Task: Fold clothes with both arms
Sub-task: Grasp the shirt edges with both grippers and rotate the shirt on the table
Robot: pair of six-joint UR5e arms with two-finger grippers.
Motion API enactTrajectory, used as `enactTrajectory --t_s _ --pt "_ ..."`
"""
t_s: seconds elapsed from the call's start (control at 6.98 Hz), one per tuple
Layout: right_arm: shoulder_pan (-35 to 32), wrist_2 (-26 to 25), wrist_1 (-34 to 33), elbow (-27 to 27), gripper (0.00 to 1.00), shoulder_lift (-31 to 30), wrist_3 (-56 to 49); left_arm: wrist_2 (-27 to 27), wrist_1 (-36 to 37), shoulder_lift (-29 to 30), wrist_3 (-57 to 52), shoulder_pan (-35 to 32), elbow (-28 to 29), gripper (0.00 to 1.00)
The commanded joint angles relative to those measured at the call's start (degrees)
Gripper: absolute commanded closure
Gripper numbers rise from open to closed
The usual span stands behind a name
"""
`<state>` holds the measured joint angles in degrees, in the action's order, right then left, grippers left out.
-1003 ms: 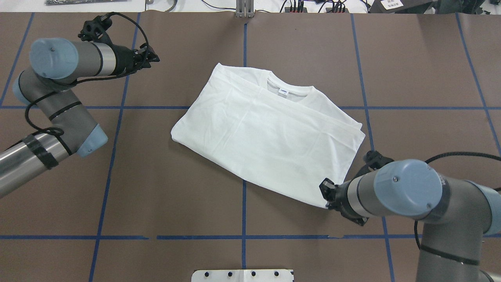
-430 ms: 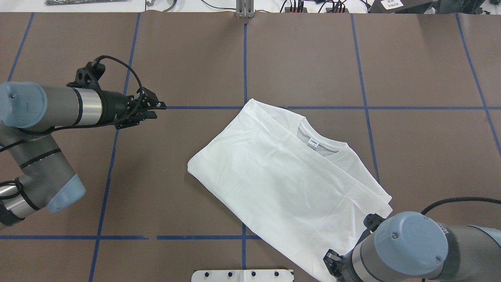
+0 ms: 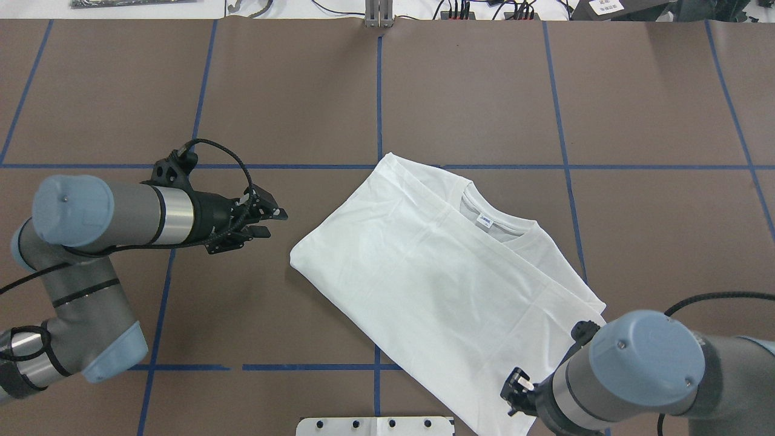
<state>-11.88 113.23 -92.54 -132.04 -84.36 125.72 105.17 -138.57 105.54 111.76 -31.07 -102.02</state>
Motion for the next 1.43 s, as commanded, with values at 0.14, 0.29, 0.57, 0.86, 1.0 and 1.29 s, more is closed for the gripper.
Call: enactTrajectory --t_s 0.14,0.29,0.57,0.86,1.0,1.29 --pt "-15.9 0.2 0.0 2.8 0.00 7.1 -3.4 -7.7 8.0 1.6 2.1 8.5 -0.1 0.41" --pt "-17.4 0.2 -0.4 4.8 0.00 9.2 -4.2 -7.8 8.3 2.2 2.1 8.8 0.2 0.41" --pt "-17.6 0.2 -0.4 5.7 0.00 9.5 -4.2 -7.9 8.6 2.4 2.1 9.0 0.9 0.42" --pt "-17.7 0.2 -0.4 5.7 0.00 9.5 -4.2 -8.2 8.7 2.6 1.4 8.9 2.1 0.47" --pt "-17.9 0.2 -0.4 6.0 0.00 9.4 -4.2 -9.3 8.6 2.7 1.4 8.9 2.2 0.58" --pt "-17.8 0.1 -0.4 6.3 0.00 9.6 -4.1 -10.7 8.5 2.7 -0.9 8.5 3.5 1.00"
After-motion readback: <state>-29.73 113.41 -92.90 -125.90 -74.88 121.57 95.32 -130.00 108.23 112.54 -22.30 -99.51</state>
